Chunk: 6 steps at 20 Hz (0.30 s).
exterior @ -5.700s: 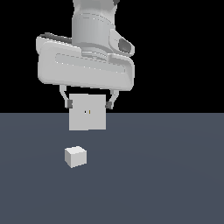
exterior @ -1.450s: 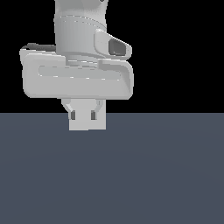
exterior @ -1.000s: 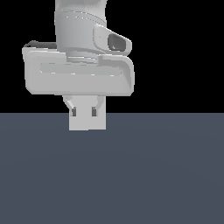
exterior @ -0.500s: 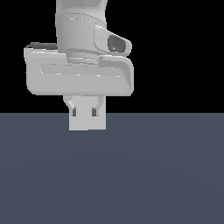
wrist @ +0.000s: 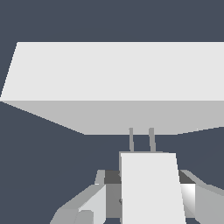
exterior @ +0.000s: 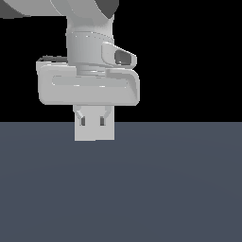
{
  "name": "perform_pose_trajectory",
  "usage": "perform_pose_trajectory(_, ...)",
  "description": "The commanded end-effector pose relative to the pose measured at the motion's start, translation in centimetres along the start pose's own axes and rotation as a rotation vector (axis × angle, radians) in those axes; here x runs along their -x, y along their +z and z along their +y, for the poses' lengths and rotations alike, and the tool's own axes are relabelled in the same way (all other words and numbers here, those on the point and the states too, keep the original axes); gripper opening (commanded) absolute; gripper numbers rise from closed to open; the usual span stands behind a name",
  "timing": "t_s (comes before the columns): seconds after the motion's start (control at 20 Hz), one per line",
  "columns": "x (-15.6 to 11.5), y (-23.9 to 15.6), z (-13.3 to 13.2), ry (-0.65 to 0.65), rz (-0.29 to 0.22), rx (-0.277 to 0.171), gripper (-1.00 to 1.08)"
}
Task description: Plug the charger into the wall socket.
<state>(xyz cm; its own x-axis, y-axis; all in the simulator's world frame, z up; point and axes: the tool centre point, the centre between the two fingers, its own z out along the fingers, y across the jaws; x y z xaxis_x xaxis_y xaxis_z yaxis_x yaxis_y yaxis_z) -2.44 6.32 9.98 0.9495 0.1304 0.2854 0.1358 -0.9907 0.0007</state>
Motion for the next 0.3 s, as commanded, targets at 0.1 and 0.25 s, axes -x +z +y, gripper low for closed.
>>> perform_pose_trajectory(0.1, -1.00, 0.28, 0.00, 0.000, 0.000, 0.000, -1.00)
perform_pose_trajectory(0.25, -1.17, 0.33, 0.00, 0.000, 0.000, 0.000, -1.00)
